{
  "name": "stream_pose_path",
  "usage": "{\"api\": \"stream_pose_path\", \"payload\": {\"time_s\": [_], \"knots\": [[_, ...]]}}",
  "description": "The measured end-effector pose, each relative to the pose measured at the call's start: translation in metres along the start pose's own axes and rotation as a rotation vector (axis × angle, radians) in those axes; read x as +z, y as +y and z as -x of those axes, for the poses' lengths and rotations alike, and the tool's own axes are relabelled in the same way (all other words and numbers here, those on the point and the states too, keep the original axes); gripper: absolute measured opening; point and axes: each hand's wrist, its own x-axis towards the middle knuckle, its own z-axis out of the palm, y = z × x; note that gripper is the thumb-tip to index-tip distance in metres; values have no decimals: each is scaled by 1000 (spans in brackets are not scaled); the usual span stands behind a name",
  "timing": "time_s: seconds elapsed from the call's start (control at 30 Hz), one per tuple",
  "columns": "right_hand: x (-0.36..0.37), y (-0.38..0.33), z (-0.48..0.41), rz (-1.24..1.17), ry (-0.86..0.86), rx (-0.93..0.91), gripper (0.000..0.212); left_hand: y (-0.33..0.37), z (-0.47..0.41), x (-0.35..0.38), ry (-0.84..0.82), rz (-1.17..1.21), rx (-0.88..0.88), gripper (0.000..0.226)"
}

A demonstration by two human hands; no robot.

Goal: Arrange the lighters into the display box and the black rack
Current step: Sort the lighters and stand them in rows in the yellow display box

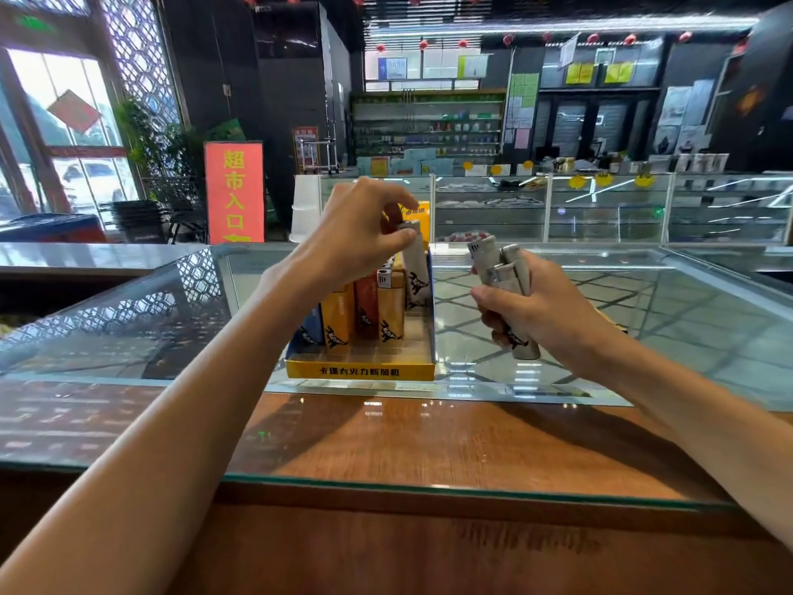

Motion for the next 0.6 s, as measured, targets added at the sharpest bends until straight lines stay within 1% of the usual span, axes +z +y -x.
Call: {"api": "stream_pose_path", "payload": {"time_s": [0.07, 0.13, 0.27, 0.43, 0.6], "knots": [[0, -1, 0, -4, 5, -6, 9, 1, -3, 5, 11, -21, 0, 19], [0, -1, 0, -5, 2, -10, 10, 1, -7, 12, -18, -34, -16, 15], [1, 0, 0, -14, -23, 2, 12, -1, -12, 24, -99, -122, -72, 16], [1, 4, -1, -139, -85, 71, 8, -7, -15, 35, -80, -210, -107, 16], [1, 5, 1, -272, -152, 143, 3, -12, -15, 35, -255, -234, -119, 25]]}}
